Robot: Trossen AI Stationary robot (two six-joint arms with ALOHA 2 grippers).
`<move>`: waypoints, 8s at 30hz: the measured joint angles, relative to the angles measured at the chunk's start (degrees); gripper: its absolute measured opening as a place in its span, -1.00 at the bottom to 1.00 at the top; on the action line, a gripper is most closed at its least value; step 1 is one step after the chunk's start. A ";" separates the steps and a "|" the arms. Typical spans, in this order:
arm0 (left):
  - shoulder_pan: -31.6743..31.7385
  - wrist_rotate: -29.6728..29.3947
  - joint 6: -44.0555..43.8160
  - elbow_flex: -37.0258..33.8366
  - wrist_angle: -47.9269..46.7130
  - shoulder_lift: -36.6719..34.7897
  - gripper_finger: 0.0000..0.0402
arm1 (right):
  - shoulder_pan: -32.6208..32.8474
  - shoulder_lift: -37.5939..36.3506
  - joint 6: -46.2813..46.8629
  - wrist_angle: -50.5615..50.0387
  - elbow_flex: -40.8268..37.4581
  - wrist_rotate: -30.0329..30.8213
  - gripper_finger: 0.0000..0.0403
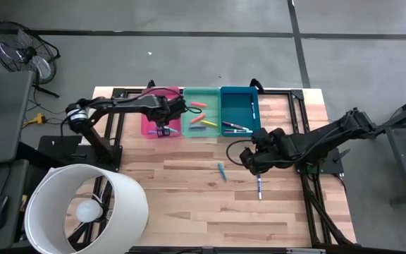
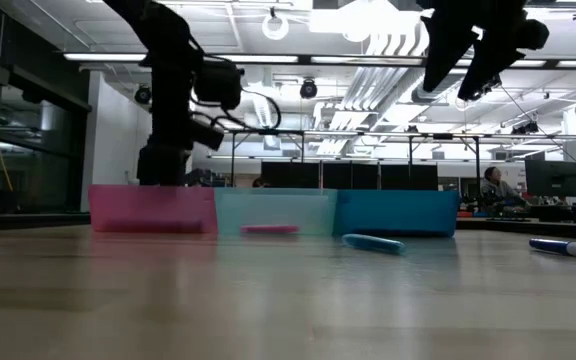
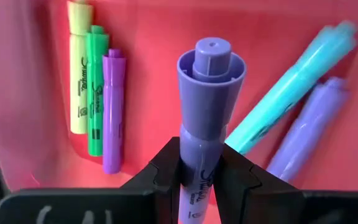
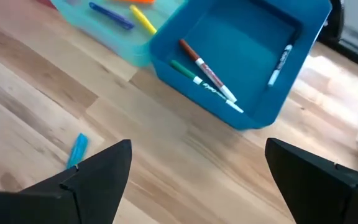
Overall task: Pick & Place Markers
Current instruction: Put the purple marker into the red bin, then put the blue pen into the green bin
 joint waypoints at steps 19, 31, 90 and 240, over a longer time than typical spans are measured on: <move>0.94 -2.79 12.87 0.00 3.86 6.46 -0.62 | 0.00 0.00 0.95 2.03 -0.26 -1.38 0.78; 0.87 -3.30 12.63 0.00 1.87 6.46 -0.38 | 0.00 0.00 2.18 2.32 -0.26 -2.64 0.78; -22.92 17.51 -29.85 -15.58 39.69 -36.68 -0.37 | 0.87 0.02 2.04 3.06 -0.21 -2.34 0.78; -37.77 3.22 -35.14 -61.33 51.42 -92.14 -0.37 | -8.74 45.27 -2.39 16.73 20.46 -40.49 -0.05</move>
